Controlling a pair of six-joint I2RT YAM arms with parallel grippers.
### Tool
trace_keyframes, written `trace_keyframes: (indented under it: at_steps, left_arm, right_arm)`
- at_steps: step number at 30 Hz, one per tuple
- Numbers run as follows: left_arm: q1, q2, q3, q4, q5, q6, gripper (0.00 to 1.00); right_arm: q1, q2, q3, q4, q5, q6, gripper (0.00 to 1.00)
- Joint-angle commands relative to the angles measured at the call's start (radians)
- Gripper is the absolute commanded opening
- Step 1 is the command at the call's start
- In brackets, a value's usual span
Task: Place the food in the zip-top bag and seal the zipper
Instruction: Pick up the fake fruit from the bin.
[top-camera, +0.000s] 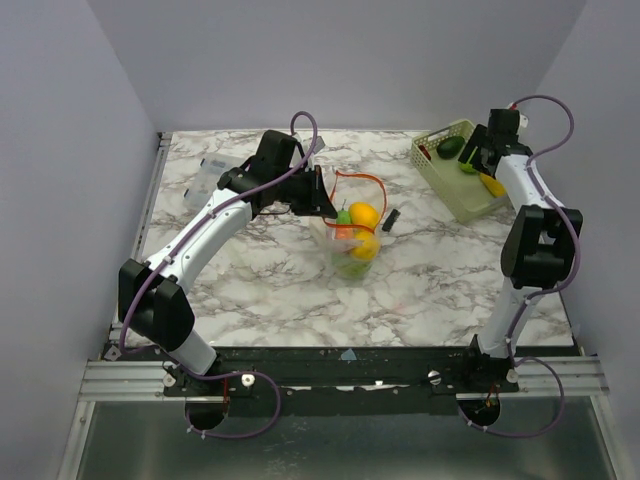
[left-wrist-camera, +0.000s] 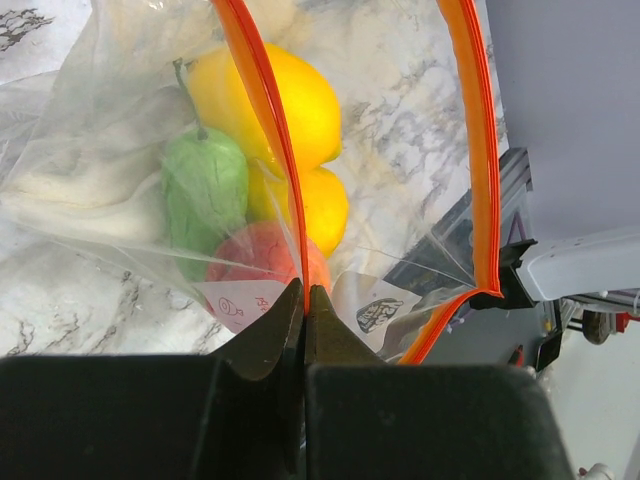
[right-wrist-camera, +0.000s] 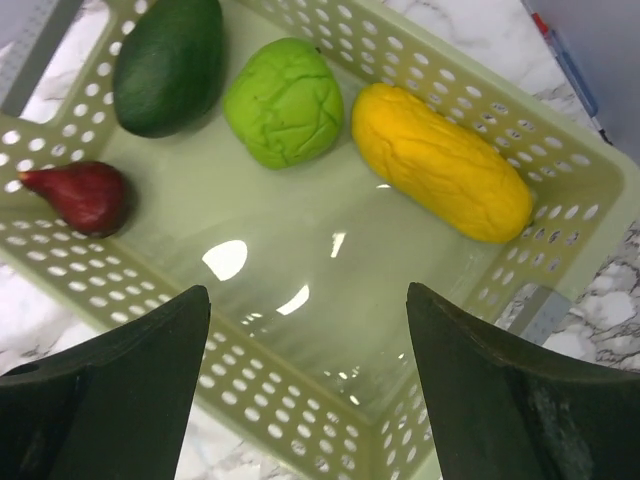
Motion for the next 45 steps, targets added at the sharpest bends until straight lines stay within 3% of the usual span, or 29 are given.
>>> trace_keyframes:
  at_steps: [1, 12, 23, 31, 36, 40, 45]
  left_arm:
    - [-0.005, 0.001, 0.021, 0.028, 0.039, 0.01, 0.0]
    - [-0.006, 0.012, 0.018, 0.028, 0.041, 0.016, 0.0]
    - [-0.007, 0.018, 0.008, 0.033, 0.056, 0.017, 0.0]
    - [-0.005, 0.028, 0.01, 0.031, 0.056, 0.02, 0.0]
    - [-0.006, 0.04, 0.026, 0.022, 0.058, 0.016, 0.0]
    - [-0.006, 0.041, 0.029, 0.016, 0.05, 0.016, 0.0]
    - [-0.006, 0.037, 0.023, 0.012, 0.055, 0.006, 0.0]
  right_arm:
    - [-0.021, 0.069, 0.089, -0.046, 0.088, -0.092, 0.83]
    - [-0.037, 0.224, 0.206, -0.073, 0.159, -0.265, 0.94]
    - [-0.042, 0.355, 0.289, -0.072, 0.218, -0.376, 0.9]
    - [-0.041, 0.491, 0.366, -0.087, 0.342, -0.412, 0.87]
    - [-0.04, 0.487, 0.341, -0.064, 0.321, -0.405, 0.75]
    - [-0.038, 0.452, 0.328, -0.051, 0.294, -0.396, 0.51]
    - [-0.038, 0.353, 0.303, -0.034, 0.217, -0.354, 0.29]
